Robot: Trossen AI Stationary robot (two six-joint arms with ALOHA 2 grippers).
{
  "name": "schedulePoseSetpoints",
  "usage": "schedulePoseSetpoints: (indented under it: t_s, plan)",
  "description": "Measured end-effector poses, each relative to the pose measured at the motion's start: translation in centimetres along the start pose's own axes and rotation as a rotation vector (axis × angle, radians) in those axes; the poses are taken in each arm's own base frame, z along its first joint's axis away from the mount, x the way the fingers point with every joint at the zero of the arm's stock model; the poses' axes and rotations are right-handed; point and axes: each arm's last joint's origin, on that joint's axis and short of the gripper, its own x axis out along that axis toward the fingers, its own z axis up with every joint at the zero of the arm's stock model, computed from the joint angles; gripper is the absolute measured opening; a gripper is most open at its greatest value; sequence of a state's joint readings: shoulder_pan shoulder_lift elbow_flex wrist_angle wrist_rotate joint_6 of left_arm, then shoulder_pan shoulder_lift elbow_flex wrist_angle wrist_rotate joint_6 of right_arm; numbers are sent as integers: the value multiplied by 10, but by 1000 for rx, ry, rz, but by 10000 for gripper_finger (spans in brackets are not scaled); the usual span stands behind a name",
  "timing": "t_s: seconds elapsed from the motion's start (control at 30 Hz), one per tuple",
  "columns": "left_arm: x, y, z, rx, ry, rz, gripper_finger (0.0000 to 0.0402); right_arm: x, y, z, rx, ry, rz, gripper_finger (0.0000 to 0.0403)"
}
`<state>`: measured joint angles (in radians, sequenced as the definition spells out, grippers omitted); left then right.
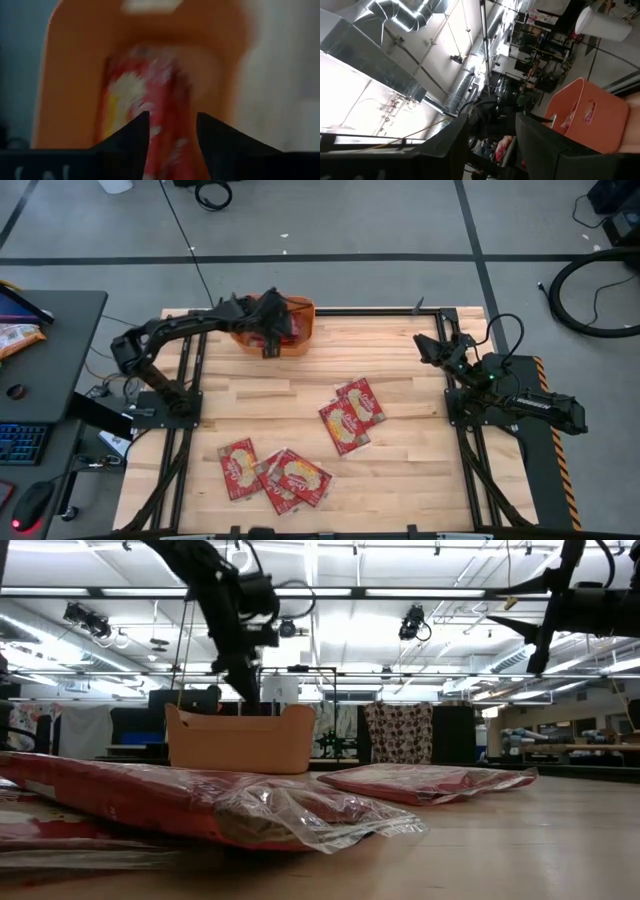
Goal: Sort popcorn bags into baskets
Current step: Put the popcorn bag into the orange bin
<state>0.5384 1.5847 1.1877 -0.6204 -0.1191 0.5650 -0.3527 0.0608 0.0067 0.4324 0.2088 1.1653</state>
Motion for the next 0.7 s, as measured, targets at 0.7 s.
schedulePoseSetpoints:
  t_s: [0.7]
  plan:
    - [-72, -175, 38, -199, 10, -616, 155, 1, 2, -5, 33, 196, 16, 168]
